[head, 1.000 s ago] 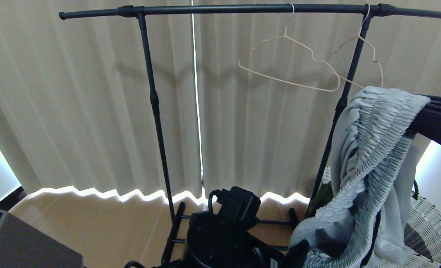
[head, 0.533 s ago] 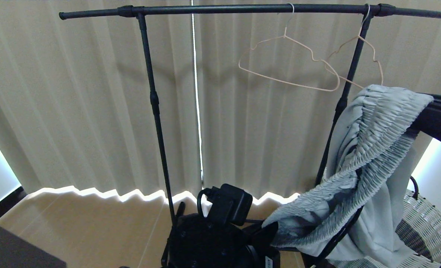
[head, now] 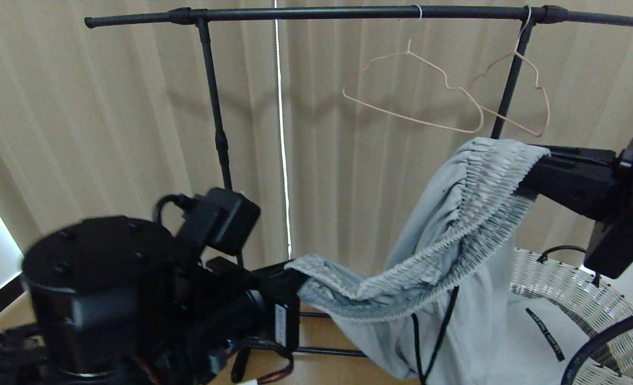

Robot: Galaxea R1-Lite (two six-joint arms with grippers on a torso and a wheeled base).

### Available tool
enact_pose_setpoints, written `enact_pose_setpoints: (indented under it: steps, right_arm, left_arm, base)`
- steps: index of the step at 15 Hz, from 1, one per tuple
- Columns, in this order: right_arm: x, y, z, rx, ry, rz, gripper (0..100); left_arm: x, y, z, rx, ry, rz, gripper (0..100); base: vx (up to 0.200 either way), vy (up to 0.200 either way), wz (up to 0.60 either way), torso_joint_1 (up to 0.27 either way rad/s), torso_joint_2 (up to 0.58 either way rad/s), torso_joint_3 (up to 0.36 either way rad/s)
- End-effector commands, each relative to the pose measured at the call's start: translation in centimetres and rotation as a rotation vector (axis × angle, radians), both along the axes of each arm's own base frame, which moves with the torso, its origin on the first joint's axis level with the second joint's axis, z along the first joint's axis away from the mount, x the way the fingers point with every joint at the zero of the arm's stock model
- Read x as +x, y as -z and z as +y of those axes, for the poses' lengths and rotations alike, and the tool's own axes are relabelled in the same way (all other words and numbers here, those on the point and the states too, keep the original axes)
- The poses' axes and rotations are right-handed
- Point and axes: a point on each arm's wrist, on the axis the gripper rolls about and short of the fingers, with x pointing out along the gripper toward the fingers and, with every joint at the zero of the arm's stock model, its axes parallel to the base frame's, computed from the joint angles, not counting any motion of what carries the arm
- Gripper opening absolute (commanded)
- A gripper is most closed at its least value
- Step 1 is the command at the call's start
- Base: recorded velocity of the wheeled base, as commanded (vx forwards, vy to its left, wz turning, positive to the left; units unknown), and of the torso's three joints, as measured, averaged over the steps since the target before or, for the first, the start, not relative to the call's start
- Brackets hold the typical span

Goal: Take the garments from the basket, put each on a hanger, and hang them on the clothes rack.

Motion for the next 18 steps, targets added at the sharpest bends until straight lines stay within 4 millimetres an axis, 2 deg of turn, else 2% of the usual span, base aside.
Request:
enact_pose_setpoints:
  steps: [1,4,7,8,10,12,14,16,18]
  right_arm:
    - [1.2,0.1,1.1,-0.007,0.002,0.003,0]
    - [1.6,-1.6,1.4,0.025,0.006,-0.038,0]
    - [2.2,-3.6,0.4,0.07,0.061,-0.09,0]
    - [2.3,-3.8,0.3,0.072,0.067,-0.096,0]
    - [2.8,-3.3,-0.3,0.057,0.106,-0.087,0]
    - [2.9,-2.6,-0.2,0.04,0.11,-0.069,0]
    - [3.1,-2.0,-0.4,0.026,0.124,-0.055,0]
    - [3.6,-2.1,-0.7,0.024,0.15,-0.056,0]
    - [3.7,-2.1,-0.7,0.024,0.155,-0.056,0]
  left_arm:
    - [-2.9,-9.9,6.6,-0.133,-0.091,-0.127,0]
    - [-5.0,-13.7,9.4,-0.13,-0.115,-0.128,0]
    - [-5.0,-15.6,10.2,-0.144,-0.148,-0.184,0]
    - [-4.9,-15.5,10.4,-0.123,-0.163,-0.195,0]
    - [-3.9,-13.0,10.7,-0.016,-0.221,-0.153,0]
    - [-3.8,-11.1,10.8,0.047,-0.216,-0.132,0]
    - [-3.8,-11.3,10.7,0.036,-0.216,-0.156,0]
    - [-3.7,-12.3,10.7,0.017,-0.222,-0.186,0]
    - [-3.3,-12.2,10.7,0.025,-0.239,-0.181,0]
  base:
    - [0.0,0.0,0.0,0.0,0.0,0.0]
    - [0.0,0.0,0.0,0.0,0.0,0.0]
    - [0.0,0.0,0.0,0.0,0.0,0.0]
    - [0.0,0.0,0.0,0.0,0.0,0.0]
    - [0.0,0.0,0.0,0.0,0.0,0.0]
    - [0.0,0.0,0.0,0.0,0.0,0.0]
    - [0.0,0.0,0.0,0.0,0.0,0.0]
    - [0.0,0.0,0.0,0.0,0.0,0.0]
    - [0.0,0.0,0.0,0.0,0.0,0.0]
